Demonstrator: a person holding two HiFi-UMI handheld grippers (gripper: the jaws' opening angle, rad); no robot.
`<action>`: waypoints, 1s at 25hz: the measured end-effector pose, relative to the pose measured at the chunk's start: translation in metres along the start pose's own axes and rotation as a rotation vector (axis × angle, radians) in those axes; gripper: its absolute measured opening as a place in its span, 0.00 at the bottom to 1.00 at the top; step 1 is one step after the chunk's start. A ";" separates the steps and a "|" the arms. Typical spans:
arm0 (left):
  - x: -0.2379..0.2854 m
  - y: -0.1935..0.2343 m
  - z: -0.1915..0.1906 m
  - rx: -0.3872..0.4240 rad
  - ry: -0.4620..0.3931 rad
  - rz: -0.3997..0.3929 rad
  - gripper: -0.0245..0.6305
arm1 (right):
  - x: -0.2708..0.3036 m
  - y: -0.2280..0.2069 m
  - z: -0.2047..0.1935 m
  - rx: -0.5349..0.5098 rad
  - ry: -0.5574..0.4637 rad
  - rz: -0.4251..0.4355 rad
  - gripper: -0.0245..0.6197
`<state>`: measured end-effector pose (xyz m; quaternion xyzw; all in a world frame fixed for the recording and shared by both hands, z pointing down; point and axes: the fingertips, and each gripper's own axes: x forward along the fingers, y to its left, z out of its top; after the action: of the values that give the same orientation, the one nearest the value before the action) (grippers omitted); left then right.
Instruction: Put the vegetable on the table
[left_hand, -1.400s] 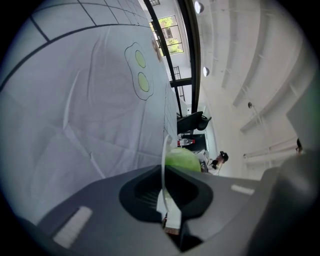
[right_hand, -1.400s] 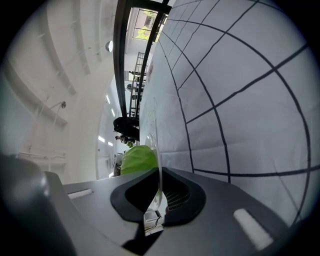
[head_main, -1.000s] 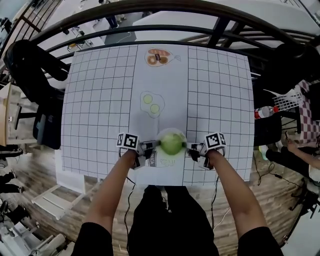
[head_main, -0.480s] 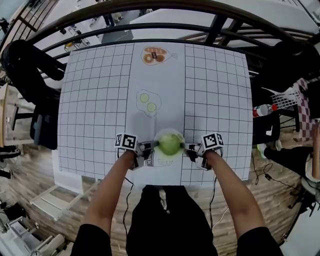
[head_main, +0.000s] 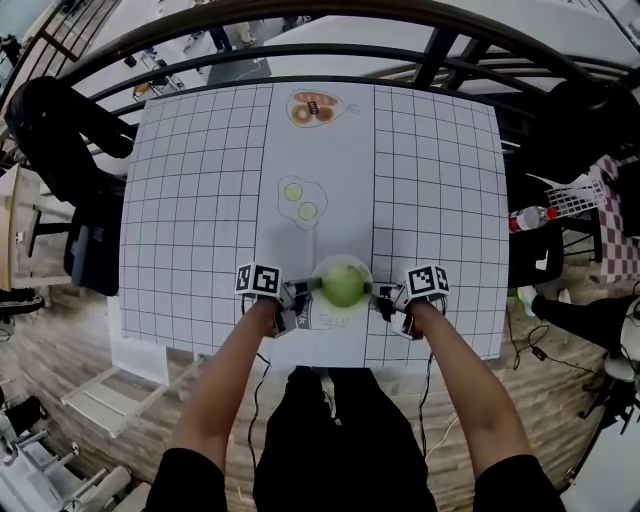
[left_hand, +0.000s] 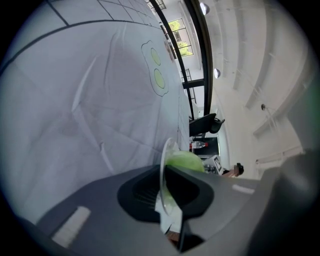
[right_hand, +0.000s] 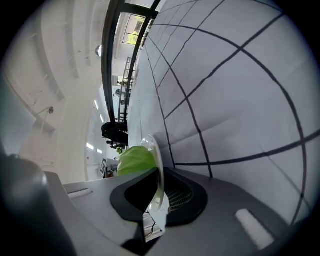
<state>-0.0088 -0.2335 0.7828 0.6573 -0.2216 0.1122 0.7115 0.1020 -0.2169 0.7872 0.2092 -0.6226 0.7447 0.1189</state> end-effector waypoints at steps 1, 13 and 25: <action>-0.001 0.000 -0.002 0.007 0.007 0.006 0.09 | 0.000 0.000 0.000 -0.002 -0.007 -0.008 0.07; -0.004 0.002 -0.005 0.012 -0.016 0.028 0.13 | -0.006 -0.006 -0.006 -0.084 0.009 -0.174 0.15; -0.007 -0.008 -0.011 0.073 -0.015 0.021 0.28 | -0.016 0.004 -0.014 -0.090 -0.009 -0.147 0.25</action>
<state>-0.0093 -0.2228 0.7724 0.6814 -0.2298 0.1227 0.6840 0.1122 -0.2024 0.7742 0.2522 -0.6387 0.7043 0.1799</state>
